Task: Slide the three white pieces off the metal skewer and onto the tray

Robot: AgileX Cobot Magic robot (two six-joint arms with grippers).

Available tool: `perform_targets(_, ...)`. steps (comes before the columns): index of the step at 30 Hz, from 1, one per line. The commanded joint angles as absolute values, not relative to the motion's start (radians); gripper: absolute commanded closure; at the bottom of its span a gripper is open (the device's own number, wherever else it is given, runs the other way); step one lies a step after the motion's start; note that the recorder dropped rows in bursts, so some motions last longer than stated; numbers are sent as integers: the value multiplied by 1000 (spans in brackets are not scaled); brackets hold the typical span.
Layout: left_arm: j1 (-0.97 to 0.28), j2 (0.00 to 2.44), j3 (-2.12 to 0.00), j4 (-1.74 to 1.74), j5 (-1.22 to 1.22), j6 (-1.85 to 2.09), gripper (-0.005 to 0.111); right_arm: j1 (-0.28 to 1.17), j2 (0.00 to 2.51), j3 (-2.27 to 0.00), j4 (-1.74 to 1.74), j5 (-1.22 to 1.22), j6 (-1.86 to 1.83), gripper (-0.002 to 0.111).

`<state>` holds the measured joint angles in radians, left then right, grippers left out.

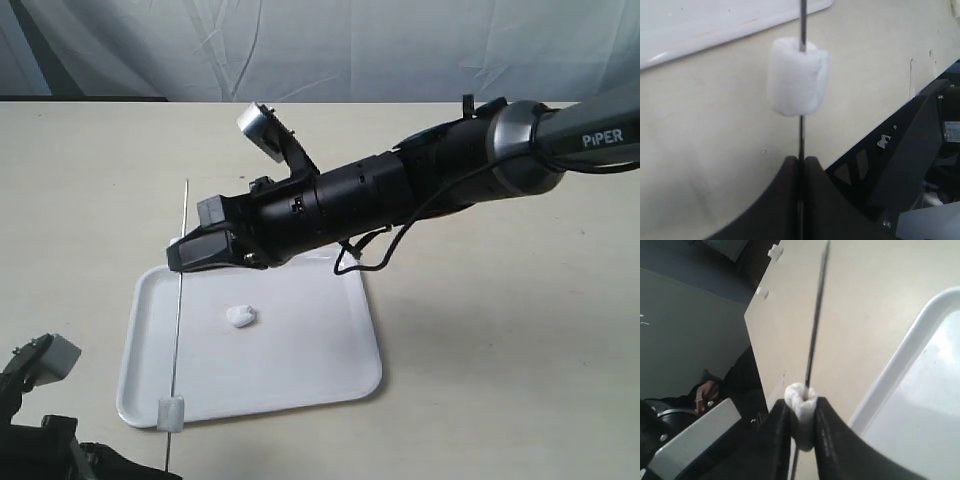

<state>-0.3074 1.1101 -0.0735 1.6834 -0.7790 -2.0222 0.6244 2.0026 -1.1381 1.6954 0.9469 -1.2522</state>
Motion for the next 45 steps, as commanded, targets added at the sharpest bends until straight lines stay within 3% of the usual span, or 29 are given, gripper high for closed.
perform_targets(1, -312, 1112, -46, 1723, -809, -2006, 107, 618, 1994, -1207, 1744, 854, -1261, 93)
perform_targets(18, -312, 1112, -46, 1708, -793, -2006, 107, 618, 1964, -1381, 1736, 644, -1194, 93)
perform_targets(25, -312, 1112, -46, 1617, -657, -1978, 107, 623, 1992, -1372, 1065, 664, -725, 93)
perform_targets(34, -312, 1112, -57, 1543, -671, -1925, 107, 693, 2047, -1187, 1022, 583, -671, 93)
perform_targets(35, -312, 1112, -57, 1543, -671, -1925, 107, 699, 2054, -1185, 1022, 597, -671, 92)
perform_targets(37, -312, 1112, -57, 1543, -671, -1925, 107, 708, 2070, -1181, 1038, 613, -673, 79)
perform_targets(38, -312, 1112, -57, 1543, -671, -1925, 107, 710, 2070, -1181, 1042, 610, -677, 65)
perform_targets(39, -312, 1112, -57, 1547, -667, -1925, 107, 710, 2063, -1181, 1053, 617, -677, 59)
perform_targets(42, -312, 1112, -57, 1562, -646, -1929, 107, 710, 2025, -1181, 1077, 689, -738, 60)
perform_targets(45, -312, 1112, -57, 1555, -648, -1929, 107, 710, 1971, -1181, 1213, 916, -932, 61)
